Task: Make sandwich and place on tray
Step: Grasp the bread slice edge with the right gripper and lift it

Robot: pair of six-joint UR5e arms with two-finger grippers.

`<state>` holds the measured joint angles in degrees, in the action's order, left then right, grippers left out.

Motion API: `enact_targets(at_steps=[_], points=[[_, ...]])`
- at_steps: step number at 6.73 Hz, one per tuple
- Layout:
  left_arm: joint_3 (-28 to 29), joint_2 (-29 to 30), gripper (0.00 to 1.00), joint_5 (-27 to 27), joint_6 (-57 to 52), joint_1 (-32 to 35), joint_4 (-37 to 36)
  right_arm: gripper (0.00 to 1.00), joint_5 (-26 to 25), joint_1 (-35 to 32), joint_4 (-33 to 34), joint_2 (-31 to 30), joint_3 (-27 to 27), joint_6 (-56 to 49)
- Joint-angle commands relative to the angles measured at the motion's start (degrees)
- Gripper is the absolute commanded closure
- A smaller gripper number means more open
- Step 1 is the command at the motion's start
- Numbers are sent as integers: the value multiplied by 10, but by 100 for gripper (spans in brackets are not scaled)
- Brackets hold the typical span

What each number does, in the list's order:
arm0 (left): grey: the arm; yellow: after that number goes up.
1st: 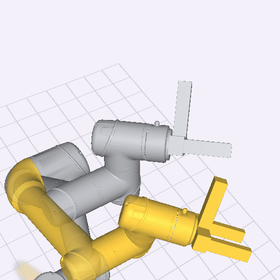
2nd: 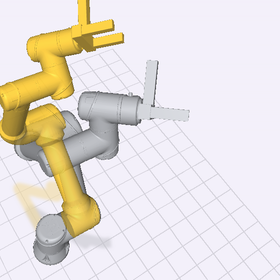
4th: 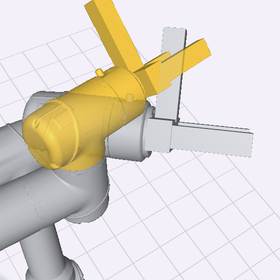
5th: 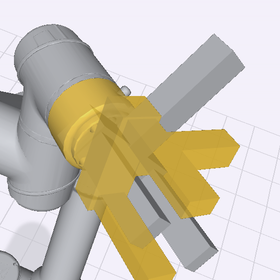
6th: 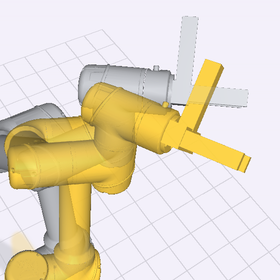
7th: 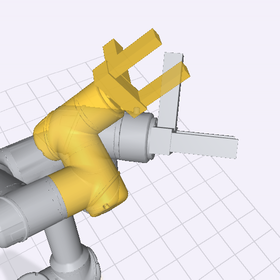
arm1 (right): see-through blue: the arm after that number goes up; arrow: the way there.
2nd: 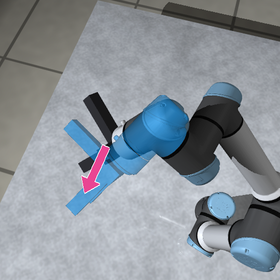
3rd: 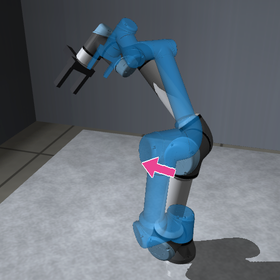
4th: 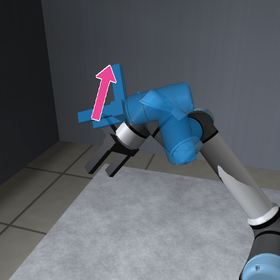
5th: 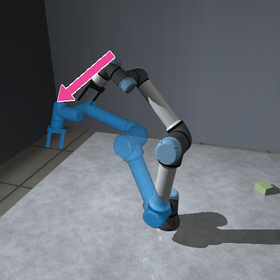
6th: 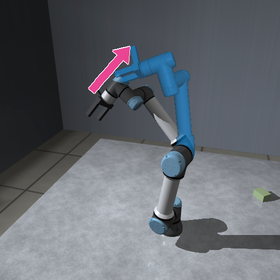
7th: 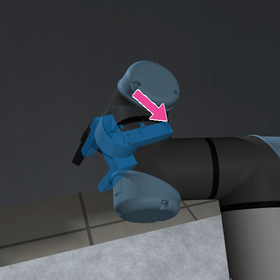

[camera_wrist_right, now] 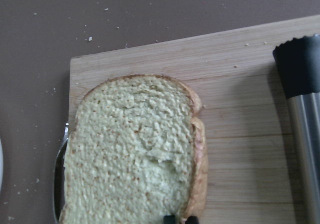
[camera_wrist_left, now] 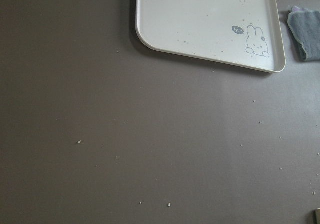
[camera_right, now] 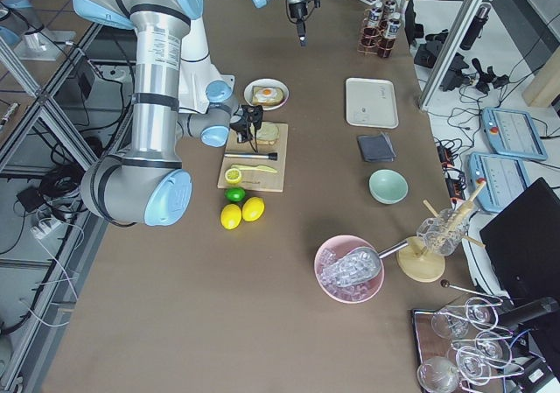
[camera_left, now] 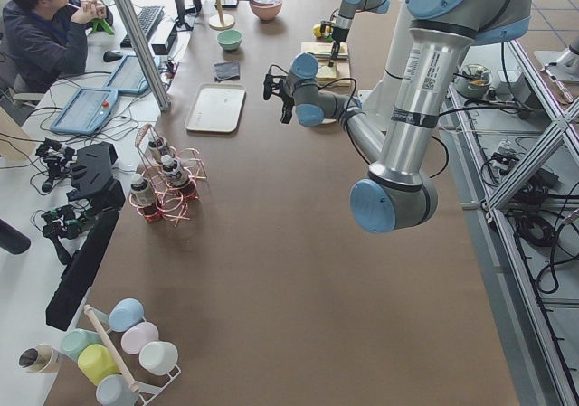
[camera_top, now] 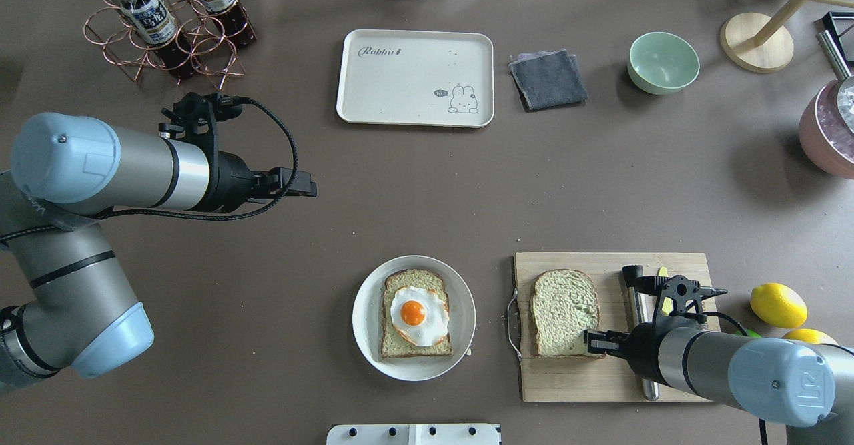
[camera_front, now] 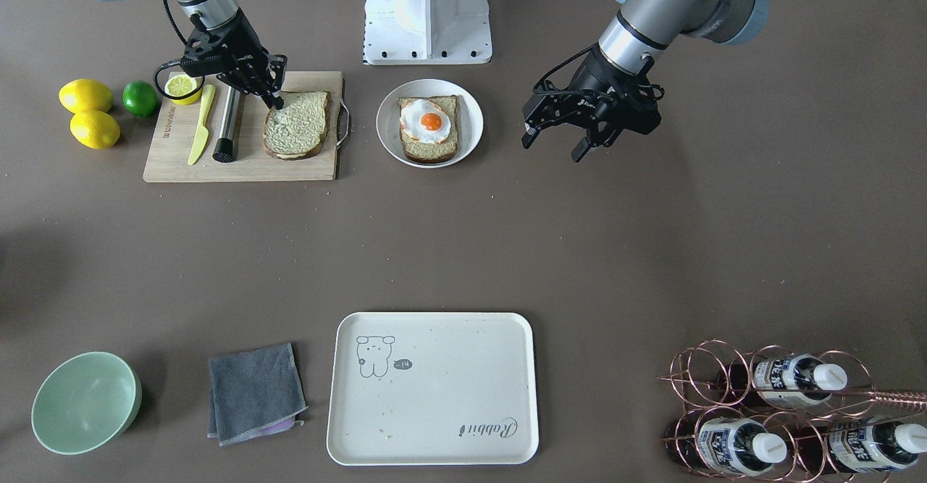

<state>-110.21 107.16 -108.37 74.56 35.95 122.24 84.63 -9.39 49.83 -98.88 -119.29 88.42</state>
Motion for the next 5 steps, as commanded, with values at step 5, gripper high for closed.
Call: enact_targets(at_steps=[5], points=[[3, 0, 3, -1, -1, 0, 0, 100, 90, -80, 26, 37, -68, -2]])
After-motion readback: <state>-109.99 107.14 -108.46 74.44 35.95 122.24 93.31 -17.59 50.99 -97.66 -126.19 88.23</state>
